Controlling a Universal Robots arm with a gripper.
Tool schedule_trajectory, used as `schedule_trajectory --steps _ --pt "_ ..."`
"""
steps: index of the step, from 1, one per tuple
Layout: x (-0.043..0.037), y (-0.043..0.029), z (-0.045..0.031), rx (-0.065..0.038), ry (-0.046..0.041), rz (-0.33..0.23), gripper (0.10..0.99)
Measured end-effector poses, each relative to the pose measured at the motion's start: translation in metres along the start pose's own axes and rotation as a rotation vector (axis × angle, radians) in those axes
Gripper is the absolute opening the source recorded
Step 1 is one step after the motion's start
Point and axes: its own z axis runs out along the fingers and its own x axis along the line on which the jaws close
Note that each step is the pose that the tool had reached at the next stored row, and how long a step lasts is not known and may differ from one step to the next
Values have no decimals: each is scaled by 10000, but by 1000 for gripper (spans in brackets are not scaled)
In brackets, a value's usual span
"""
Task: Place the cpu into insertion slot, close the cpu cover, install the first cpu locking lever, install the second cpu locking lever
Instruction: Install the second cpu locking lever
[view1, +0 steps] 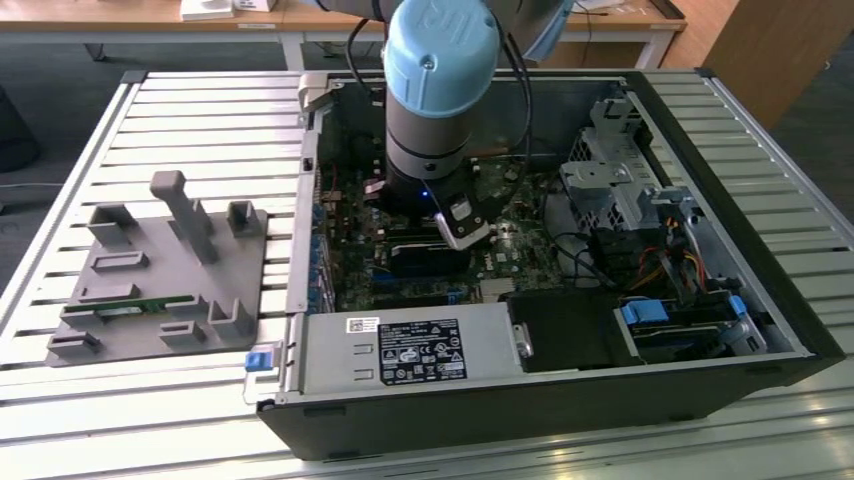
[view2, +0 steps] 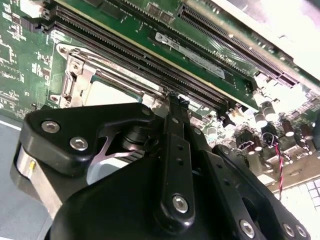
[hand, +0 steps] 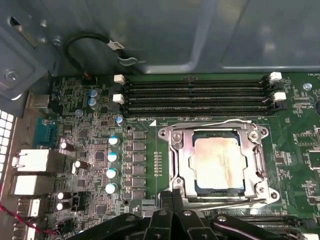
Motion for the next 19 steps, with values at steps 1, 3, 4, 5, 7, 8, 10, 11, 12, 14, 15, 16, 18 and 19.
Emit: schedule_trajectory --steps 1,3,4,5,7,8,10,11,12,14,15,16,18,19 --pt "2 -2 6 -40 0 -1 106" --pt "8 -5 15 -126 2 -1 106" --pt "13 -6 19 -159 4 1 106" --pt "19 -8 25 -186 5 0 106" --pt "31 -12 35 -230 8 -1 106" --pt "38 -13 41 -261 7 -3 106" --pt "45 -15 44 -289 10 -3 106" --pt "46 -16 43 -298 11 -4 106" --pt "49 -15 44 -305 10 -2 106" --pt "51 -13 34 -307 11 -3 106" --pt "52 -8 18 -307 11 -3 106" --pt "52 0 -4 -307 11 -3 106" --pt "53 16 -51 -308 11 -2 106" --pt "54 22 -71 -307 11 -2 106"
